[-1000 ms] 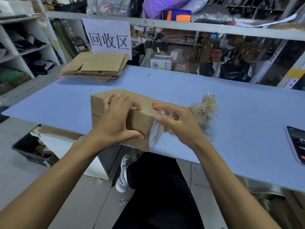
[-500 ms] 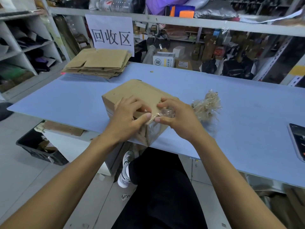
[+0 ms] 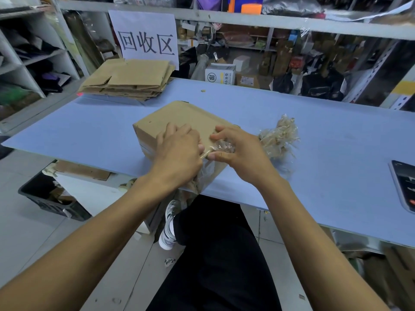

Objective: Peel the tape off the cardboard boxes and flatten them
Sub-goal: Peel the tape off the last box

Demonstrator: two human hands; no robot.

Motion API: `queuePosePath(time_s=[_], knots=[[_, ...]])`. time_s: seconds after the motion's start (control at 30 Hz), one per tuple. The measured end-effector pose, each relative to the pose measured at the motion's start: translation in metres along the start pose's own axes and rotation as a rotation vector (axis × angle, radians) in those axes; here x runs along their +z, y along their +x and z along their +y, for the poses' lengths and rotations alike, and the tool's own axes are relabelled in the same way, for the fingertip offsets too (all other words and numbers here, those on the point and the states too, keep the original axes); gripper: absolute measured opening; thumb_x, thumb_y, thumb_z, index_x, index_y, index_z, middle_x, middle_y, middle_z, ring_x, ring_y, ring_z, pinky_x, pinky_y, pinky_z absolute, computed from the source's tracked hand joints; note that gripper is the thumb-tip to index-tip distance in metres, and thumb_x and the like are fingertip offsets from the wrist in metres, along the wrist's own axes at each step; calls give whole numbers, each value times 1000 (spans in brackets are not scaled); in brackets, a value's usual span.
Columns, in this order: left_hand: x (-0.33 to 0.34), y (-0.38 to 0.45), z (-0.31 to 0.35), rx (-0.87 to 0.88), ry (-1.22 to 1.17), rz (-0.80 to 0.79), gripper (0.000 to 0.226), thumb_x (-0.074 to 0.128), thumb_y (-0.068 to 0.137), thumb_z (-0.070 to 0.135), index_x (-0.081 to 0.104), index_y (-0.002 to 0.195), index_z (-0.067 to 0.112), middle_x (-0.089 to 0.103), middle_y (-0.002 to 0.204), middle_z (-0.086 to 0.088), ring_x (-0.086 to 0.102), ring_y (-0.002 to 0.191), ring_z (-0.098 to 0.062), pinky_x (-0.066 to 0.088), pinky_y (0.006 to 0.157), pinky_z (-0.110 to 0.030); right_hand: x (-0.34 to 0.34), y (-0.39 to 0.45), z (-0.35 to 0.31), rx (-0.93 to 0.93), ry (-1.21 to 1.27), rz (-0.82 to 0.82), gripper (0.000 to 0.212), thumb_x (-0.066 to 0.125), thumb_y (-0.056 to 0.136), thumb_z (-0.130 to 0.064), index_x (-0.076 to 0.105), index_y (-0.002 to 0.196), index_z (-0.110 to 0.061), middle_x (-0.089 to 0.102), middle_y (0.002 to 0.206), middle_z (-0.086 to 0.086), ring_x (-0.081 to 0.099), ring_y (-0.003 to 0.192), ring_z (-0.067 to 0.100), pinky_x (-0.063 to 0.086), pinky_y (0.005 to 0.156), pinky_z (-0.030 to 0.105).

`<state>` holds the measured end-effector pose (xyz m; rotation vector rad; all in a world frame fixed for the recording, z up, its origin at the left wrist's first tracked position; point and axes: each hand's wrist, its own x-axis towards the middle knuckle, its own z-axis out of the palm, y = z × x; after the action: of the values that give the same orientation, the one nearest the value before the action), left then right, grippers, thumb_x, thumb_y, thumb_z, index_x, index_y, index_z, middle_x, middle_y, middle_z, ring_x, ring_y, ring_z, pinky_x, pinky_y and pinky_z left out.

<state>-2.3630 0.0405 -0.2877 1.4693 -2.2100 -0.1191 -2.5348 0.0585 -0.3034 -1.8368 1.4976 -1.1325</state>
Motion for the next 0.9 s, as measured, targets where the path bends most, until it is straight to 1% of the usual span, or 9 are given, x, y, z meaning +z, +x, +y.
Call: queuePosePath(time_s=[0.07, 0.2, 0.33, 0.4, 0.5, 0.57, 0.67, 0.8, 0.9], knots=[[-3, -6, -5, 72, -158, -28, 15, 50, 95, 23, 48, 79, 23, 46, 86, 11, 35, 95, -21, 30, 92, -38, 0, 1, 3, 7, 15, 5, 42, 87, 75, -17, 74, 116, -17, 60, 139, -4, 55, 117, 1, 41, 100, 12], [-9, -23, -23, 266, -455, -70, 15, 45, 94, 26, 47, 79, 24, 48, 82, 12, 39, 86, -14, 28, 84, -25, 0, 1, 7, 13, 8, -5, 42, 81, 83, -9, 71, 122, -20, 57, 144, -5, 54, 127, 4, 46, 107, 30], [-3, -46, -29, 301, -446, 79, 12, 49, 98, 27, 51, 86, 26, 55, 95, 9, 43, 95, -19, 32, 88, -20, -4, 0, 4, 30, -18, -42, 36, 72, 91, -6, 71, 123, -21, 56, 144, -9, 57, 119, 2, 48, 88, 20], [1, -55, -26, 272, -470, 166, 14, 53, 99, 20, 54, 85, 21, 58, 92, 5, 48, 94, -19, 38, 83, -25, -5, 1, -2, 42, -76, -54, 31, 69, 95, -13, 71, 124, -21, 55, 146, -8, 57, 123, 8, 44, 83, 23], [6, -64, -20, 259, -512, 278, 17, 54, 99, 15, 58, 83, 10, 60, 87, 3, 55, 86, -21, 43, 75, -29, -2, -3, -16, 13, -194, -99, 36, 68, 95, -31, 66, 129, -19, 54, 147, -5, 59, 112, 13, 42, 82, 23], [14, -73, -17, 269, -528, 280, 16, 55, 98, 11, 59, 84, 6, 57, 84, 5, 55, 80, -16, 42, 73, -22, 2, -4, -24, 11, -211, -100, 40, 68, 95, -36, 64, 129, -16, 59, 140, -1, 59, 110, 18, 47, 84, 29], [32, -94, -15, 281, -512, 165, 12, 57, 96, 10, 60, 84, 8, 53, 82, 8, 50, 75, -3, 37, 72, -15, 4, -3, -27, 37, -181, -95, 43, 68, 94, -40, 61, 129, -17, 61, 136, 1, 61, 102, 20, 50, 73, 34], [34, -108, -16, 79, -694, 131, 6, 56, 95, 11, 58, 91, 16, 67, 77, 5, 65, 76, -12, 49, 70, -30, 5, -6, -26, 39, -212, -105, 42, 65, 96, -39, 60, 131, -16, 59, 138, 3, 58, 100, 20, 51, 74, 35], [23, -104, -6, -188, -838, 161, 3, 55, 101, 22, 53, 102, 23, 73, 68, 2, 71, 77, -11, 51, 76, -22, 6, -5, -27, 37, -203, -93, 41, 66, 97, -37, 60, 131, -16, 59, 139, 3, 55, 101, 17, 51, 75, 33]])
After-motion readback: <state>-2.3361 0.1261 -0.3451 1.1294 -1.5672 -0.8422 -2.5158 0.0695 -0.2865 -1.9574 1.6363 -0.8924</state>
